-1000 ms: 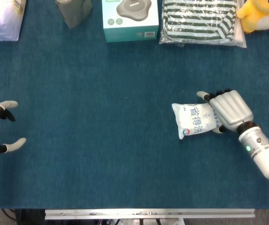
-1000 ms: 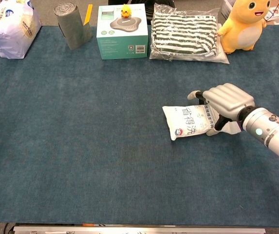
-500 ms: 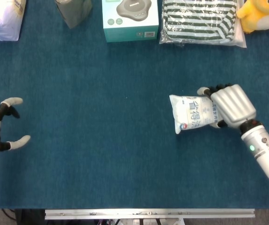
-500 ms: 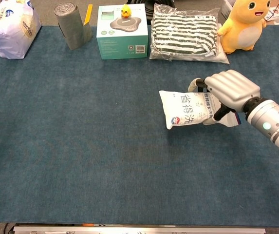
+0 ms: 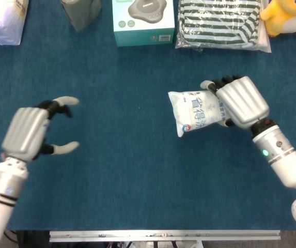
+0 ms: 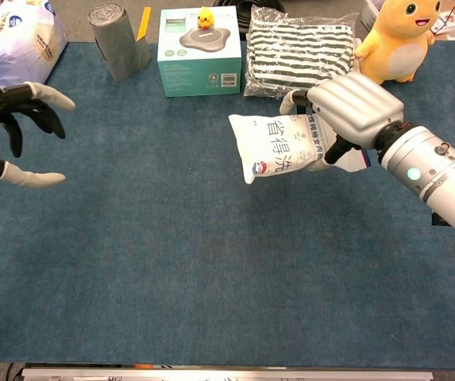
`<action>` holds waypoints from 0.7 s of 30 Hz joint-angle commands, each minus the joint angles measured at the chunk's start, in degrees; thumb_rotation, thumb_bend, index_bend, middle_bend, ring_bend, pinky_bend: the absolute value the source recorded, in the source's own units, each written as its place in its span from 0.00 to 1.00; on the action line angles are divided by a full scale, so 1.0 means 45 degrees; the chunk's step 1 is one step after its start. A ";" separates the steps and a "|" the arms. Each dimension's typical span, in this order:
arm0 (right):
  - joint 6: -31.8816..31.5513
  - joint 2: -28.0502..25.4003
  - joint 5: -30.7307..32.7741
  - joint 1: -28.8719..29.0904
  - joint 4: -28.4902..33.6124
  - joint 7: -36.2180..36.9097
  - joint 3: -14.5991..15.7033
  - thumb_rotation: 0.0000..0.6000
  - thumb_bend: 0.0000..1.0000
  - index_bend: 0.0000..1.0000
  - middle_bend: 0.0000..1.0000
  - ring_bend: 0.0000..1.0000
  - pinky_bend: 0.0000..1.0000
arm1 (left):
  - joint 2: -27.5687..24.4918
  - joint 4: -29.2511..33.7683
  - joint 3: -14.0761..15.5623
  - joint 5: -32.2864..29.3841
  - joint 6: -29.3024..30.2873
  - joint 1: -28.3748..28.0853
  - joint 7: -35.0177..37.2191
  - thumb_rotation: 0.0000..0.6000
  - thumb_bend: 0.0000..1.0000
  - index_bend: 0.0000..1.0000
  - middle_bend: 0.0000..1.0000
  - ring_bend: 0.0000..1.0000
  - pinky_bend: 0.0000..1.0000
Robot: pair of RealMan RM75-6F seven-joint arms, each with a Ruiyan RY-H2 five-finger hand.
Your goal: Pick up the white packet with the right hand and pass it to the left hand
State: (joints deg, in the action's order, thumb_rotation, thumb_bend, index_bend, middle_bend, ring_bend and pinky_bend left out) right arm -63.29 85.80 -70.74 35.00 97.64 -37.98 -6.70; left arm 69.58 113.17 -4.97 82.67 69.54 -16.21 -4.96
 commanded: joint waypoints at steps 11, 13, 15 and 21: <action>-0.1871 0.0776 -0.1846 -0.0029 -0.0057 -0.0433 -0.0232 1.00 0.00 0.32 0.52 0.50 0.47 | 0.1131 0.1211 -0.1206 -0.3285 -0.2300 -0.2104 -0.0003 1.00 0.01 0.27 0.40 0.35 0.59; -0.2109 0.0871 -0.2175 -0.0062 -0.0117 -0.0482 -0.0201 1.00 0.00 0.32 0.52 0.50 0.47 | 0.1339 0.1280 -0.1309 -0.3752 -0.2363 -0.2249 0.0104 1.00 0.01 0.27 0.40 0.35 0.58; -0.2280 0.0954 -0.2477 -0.0085 -0.0164 -0.0488 -0.0168 1.00 0.00 0.32 0.52 0.50 0.47 | 0.1628 0.1349 -0.1440 -0.4234 -0.2343 -0.2397 0.0209 1.00 0.01 0.28 0.40 0.35 0.58; -0.2468 0.1179 -0.2963 -0.0122 -0.0313 -0.0434 -0.0119 1.00 0.00 0.32 0.52 0.50 0.47 | 0.2300 0.1510 -0.1885 -0.5522 -0.2202 -0.2766 0.0596 1.00 0.01 0.30 0.40 0.35 0.57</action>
State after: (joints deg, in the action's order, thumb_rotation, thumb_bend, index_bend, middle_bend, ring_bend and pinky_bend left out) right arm -74.30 90.98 -83.93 34.49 96.35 -39.97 -7.29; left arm 78.81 119.50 -12.50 59.64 59.38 -27.91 -3.15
